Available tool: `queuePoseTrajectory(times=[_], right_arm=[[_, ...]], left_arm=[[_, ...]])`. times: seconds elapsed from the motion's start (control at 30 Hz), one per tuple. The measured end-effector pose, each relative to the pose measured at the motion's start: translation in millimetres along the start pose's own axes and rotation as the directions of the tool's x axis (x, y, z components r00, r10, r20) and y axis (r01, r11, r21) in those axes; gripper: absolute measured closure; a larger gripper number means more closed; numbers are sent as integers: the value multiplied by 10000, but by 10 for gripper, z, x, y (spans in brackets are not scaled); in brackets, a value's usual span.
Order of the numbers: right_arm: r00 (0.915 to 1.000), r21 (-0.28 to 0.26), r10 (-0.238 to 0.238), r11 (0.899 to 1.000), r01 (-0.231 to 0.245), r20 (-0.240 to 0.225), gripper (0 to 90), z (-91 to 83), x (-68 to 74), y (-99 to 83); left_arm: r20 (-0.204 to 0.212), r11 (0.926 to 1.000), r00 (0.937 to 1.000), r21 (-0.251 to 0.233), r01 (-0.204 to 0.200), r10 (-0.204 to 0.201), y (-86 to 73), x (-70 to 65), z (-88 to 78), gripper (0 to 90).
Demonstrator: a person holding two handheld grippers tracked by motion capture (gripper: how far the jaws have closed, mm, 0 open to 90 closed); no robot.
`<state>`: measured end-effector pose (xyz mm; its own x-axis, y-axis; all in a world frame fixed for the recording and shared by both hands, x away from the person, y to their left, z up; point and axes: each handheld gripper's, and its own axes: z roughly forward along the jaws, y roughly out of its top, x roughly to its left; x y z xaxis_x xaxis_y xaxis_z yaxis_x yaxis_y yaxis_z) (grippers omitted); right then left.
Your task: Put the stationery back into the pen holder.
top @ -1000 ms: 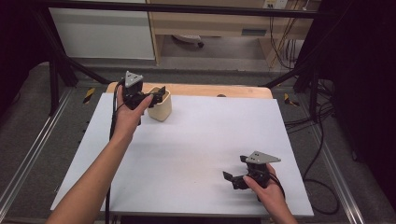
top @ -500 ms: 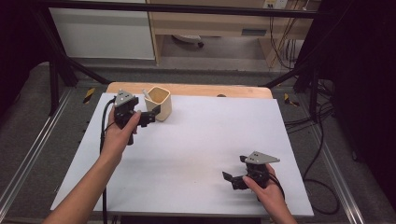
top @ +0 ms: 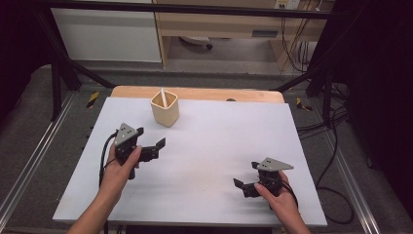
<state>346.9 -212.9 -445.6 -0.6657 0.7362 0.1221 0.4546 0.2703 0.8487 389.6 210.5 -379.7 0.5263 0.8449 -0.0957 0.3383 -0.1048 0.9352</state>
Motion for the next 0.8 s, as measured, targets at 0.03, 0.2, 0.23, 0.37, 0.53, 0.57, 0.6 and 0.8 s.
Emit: queuePoseTrajectory(times=[0.03,0.2,0.23,0.37,0.53,0.57,0.6,0.8], right_arm=[[10000,-9,-22,10000,22,6,22,-3,-4,0],[10000,-94,29,10000,-28,89,22,-23,-22,-1],[9999,-125,41,9999,-39,95,22,-28,-25,-1],[9999,-123,8,9999,-6,159,24,-42,-39,-1],[9993,-218,-90,9997,98,357,27,-57,-49,3],[9990,-244,-157,9996,167,417,27,-61,-54,3],[9984,-283,-198,9994,214,531,30,-65,-59,3],[9811,49,110,9999,-122,1932,39,-117,-172,-29]], left_arm=[[37,10000,10000,16,43,-43,-48,-17,-22,74],[238,9996,9997,279,97,-104,-308,-100,-128,89],[275,9993,9996,385,13,-23,-352,-117,-147,89],[320,9987,9995,508,-35,19,-474,-174,-234,89],[105,9977,9998,666,147,-154,-552,-205,-337,93],[16,9973,9998,709,188,-190,-566,-209,-359,93],[-7,9966,9998,803,180,-180,-581,-210,-383,95],[-355,9945,9992,1037,-121,159,-703,-164,-514,92]])
